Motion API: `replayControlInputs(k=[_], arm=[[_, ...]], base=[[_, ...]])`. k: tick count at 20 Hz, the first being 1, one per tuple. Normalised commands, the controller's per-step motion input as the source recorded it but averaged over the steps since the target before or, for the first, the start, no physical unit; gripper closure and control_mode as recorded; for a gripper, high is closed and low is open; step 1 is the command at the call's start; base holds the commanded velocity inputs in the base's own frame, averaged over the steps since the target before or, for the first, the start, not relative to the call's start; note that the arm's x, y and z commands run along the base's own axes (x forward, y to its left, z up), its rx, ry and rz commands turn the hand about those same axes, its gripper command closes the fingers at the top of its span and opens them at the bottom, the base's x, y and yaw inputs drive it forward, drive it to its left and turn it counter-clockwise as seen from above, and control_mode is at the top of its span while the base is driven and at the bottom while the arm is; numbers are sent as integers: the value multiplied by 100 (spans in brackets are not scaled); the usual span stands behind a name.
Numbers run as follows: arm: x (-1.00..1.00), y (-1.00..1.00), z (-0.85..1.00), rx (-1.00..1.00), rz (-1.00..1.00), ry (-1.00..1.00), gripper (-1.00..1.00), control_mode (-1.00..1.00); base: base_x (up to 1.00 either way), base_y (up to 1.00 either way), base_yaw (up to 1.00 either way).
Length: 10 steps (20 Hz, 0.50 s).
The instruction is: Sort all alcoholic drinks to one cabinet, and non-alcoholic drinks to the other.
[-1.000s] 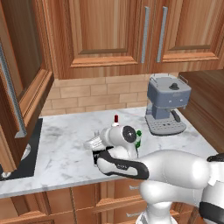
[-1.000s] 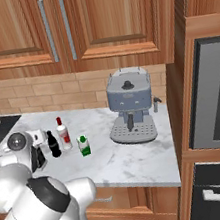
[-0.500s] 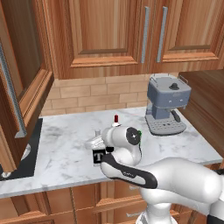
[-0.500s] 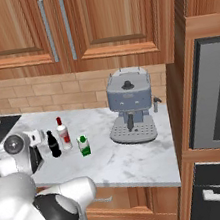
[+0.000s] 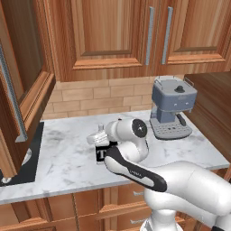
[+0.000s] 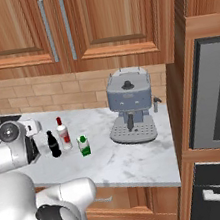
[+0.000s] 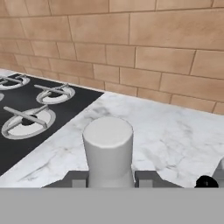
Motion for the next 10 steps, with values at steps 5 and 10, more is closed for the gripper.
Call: replayControlInputs(k=[5,10], arm=[[-16,0,37,0,-1,0,100,-100],[-17,0,38,0,0,0,100,-100]], base=[[0,0,0],[0,0,0]])
